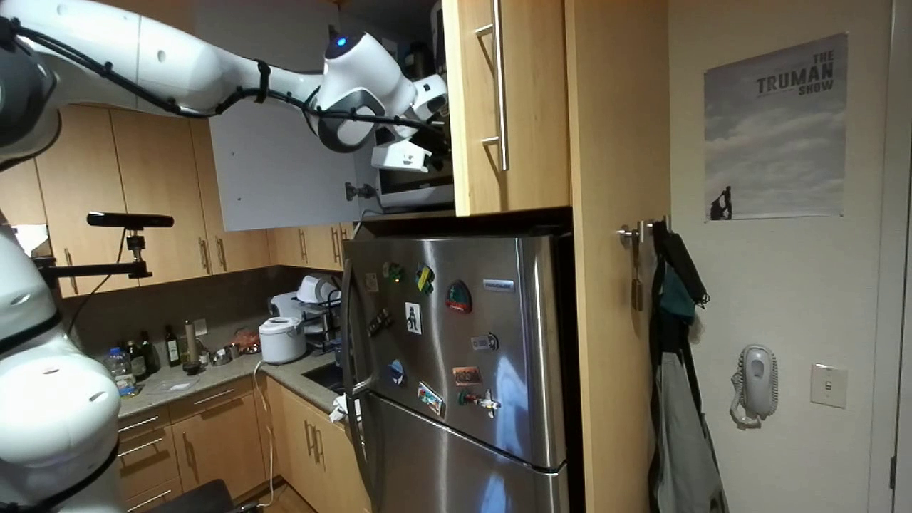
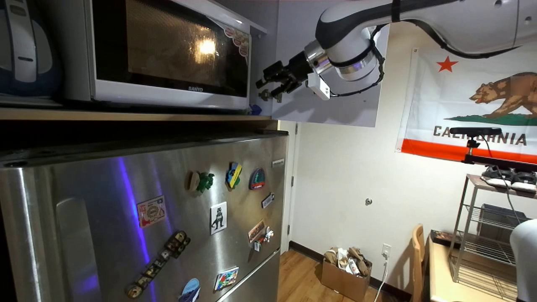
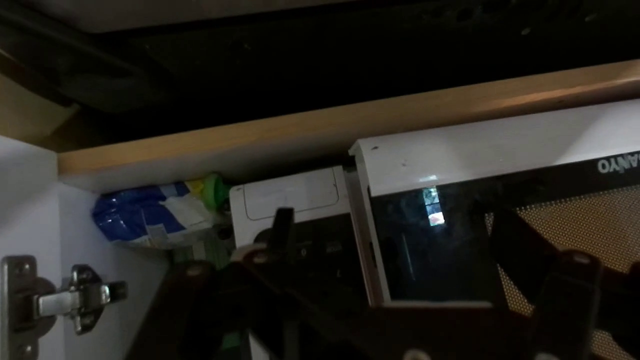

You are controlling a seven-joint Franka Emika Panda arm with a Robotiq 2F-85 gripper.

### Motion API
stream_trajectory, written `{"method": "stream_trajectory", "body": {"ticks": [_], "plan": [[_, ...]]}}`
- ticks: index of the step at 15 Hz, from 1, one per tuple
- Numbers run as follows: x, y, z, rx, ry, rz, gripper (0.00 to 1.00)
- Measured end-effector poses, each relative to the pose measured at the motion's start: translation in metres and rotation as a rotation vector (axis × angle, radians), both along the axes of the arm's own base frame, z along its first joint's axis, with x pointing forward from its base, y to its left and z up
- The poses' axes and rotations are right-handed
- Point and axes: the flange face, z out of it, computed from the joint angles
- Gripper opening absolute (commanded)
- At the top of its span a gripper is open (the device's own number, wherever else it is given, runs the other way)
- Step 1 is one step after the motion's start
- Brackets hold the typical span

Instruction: Open the microwave door

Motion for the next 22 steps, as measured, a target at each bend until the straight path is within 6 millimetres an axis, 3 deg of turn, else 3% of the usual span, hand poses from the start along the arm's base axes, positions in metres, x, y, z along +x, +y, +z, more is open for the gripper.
{"method": "stream_trajectory", "body": {"ticks": [12,18,22], "plan": [[0.007,0.015,-0.014,0.001,-0.027,0.101,1.00],[0.015,-0.001,-0.010,0.005,-0.043,0.074,1.00],[0.032,-0.004,-0.002,-0.005,-0.060,0.058,1.00]]}}
